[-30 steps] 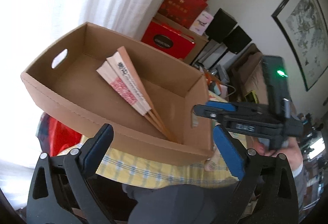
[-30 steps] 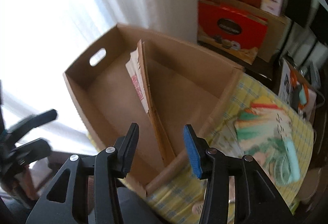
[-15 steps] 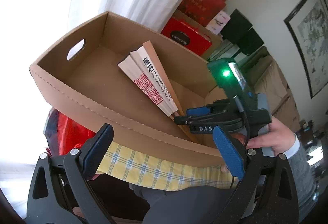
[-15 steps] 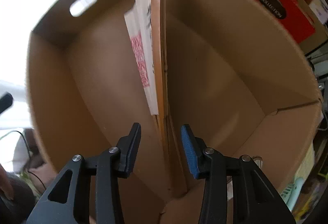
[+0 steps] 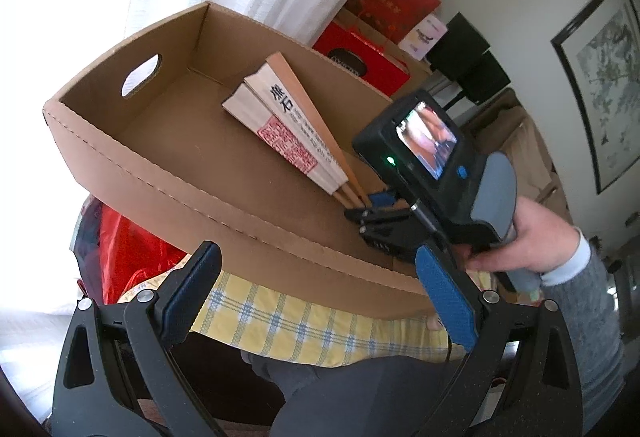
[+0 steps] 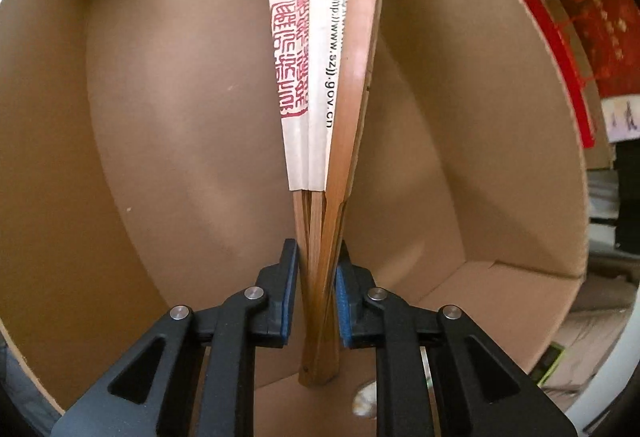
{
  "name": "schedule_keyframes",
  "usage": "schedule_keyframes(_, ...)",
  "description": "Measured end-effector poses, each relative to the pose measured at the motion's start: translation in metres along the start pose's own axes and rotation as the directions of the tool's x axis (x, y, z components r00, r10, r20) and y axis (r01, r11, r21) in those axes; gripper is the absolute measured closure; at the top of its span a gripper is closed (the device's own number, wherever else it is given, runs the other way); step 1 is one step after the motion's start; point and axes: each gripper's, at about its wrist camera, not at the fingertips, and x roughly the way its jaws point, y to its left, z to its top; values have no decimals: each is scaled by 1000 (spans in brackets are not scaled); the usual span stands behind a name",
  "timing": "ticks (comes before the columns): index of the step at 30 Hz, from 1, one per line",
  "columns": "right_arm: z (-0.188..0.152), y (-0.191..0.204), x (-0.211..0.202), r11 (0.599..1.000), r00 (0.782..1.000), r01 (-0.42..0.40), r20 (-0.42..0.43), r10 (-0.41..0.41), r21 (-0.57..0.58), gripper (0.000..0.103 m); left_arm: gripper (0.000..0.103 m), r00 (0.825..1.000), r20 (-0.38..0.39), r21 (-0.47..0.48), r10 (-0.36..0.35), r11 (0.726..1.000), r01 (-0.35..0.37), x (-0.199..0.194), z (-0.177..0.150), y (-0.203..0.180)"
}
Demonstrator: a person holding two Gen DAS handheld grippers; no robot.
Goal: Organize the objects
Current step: 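Lower the folding fan into the box and open the right gripper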
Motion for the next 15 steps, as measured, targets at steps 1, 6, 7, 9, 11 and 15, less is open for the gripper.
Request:
schedule_keyframes(1, 2, 0, 1, 999, 1000, 28, 0, -28, -20, 87, 5, 1000, -2, -1, -1, 1000, 1, 1, -1, 0)
schedule_keyframes(6, 15, -13, 5, 993, 996, 90, -8, -91, -81, 87, 5, 1000, -11, -5, -4, 1000, 4, 3, -3, -1)
schedule_keyframes(7, 18, -18, 5, 992, 995, 98, -5, -99, -84, 87, 5, 1000, -12, -6, -3, 1000, 3, 4, -3, -1)
schedule_keyframes(9, 22, -28, 7, 988, 992, 129, 0, -130, -79, 87, 5, 1000, -14, -8, -2, 1000, 2, 5, -3, 0)
schedule_keyframes(11, 24, -33, 7, 983, 988, 153, 21, -152, -97, 87, 5, 1000, -18, -9, 0, 1000, 0, 7, -3, 1)
schedule_keyframes(15, 23, -40, 10, 972, 981, 187, 87, -176, -140, 85, 5, 999, -34, -12, 3, 1000, -4, 14, -5, 3)
